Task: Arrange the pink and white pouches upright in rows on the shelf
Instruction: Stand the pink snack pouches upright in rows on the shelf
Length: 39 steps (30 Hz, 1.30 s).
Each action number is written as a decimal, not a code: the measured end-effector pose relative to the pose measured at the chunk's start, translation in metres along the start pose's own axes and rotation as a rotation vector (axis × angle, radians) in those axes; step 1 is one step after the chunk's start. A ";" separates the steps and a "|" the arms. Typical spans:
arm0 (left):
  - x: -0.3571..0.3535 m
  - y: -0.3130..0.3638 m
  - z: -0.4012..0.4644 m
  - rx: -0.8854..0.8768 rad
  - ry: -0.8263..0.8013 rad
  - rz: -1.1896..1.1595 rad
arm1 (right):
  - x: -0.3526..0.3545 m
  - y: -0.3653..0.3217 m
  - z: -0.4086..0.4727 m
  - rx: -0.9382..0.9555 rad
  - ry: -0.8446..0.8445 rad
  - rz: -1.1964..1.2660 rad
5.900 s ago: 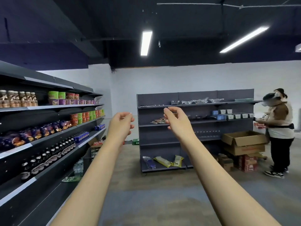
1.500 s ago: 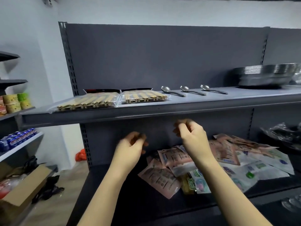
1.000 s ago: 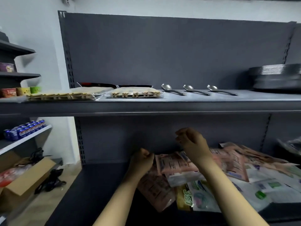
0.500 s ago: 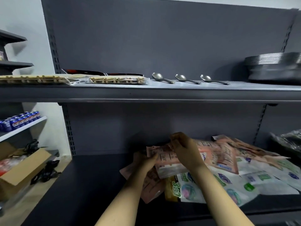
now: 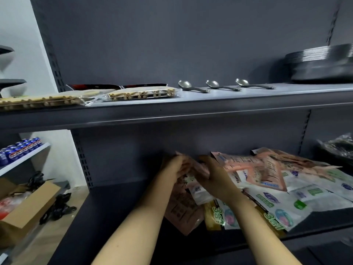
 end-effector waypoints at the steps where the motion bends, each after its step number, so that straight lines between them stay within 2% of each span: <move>1: -0.002 0.007 -0.008 0.002 -0.023 -0.039 | -0.004 -0.003 0.000 0.015 -0.006 -0.030; 3: -0.003 0.018 -0.018 -0.015 -0.048 -0.086 | -0.011 -0.009 0.001 0.019 0.025 -0.071; 6: 0.002 0.032 -0.028 -0.056 -0.054 -0.107 | -0.019 -0.015 0.003 -0.059 0.095 0.020; 10: 0.009 0.043 -0.042 -0.123 -0.082 -0.050 | -0.036 -0.022 0.004 -0.144 0.038 0.098; 12: 0.015 0.048 -0.050 -0.175 -0.106 0.033 | -0.041 -0.023 0.005 -0.225 0.036 0.225; 14: 0.031 0.052 -0.050 -0.286 -0.033 0.143 | -0.043 -0.019 0.006 -0.330 0.018 0.419; 18: 0.083 0.053 -0.055 -0.503 0.258 0.253 | -0.050 -0.018 0.001 -0.446 -0.096 0.829; 20: 0.098 0.046 -0.061 -0.475 0.246 0.313 | -0.059 -0.023 0.002 -0.465 -0.161 0.965; 24: 0.117 0.029 -0.063 -0.318 0.070 0.417 | -0.070 -0.042 0.007 -0.490 -0.217 1.098; 26: 0.125 0.022 -0.063 -0.265 -0.023 0.408 | -0.075 -0.053 0.009 -0.459 -0.240 1.065; 29: 0.138 0.017 -0.063 -0.281 -0.036 0.447 | -0.088 -0.067 0.015 -0.416 -0.293 0.996; 31: 0.150 0.017 -0.062 -0.318 0.030 0.407 | -0.099 -0.076 0.024 -0.378 -0.309 0.852; 33: 0.165 0.016 -0.060 -0.341 0.112 0.355 | -0.113 -0.086 0.034 -0.294 -0.328 0.526; 35: 0.183 0.015 -0.059 -0.364 0.193 0.375 | -0.130 -0.092 0.039 -0.287 -0.346 0.288; 39: 0.215 0.009 -0.057 -0.417 0.347 0.466 | -0.163 -0.103 0.044 -0.321 -0.299 0.137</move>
Point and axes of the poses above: each hand's wrist, its own z-axis towards the middle knuckle, its own x-axis out of the back of the hand, y = z × x, the point moved 4 cm from there along z, towards the middle knuckle, and after that the axes turned 4 degrees about -x, right-handed, at the moved point
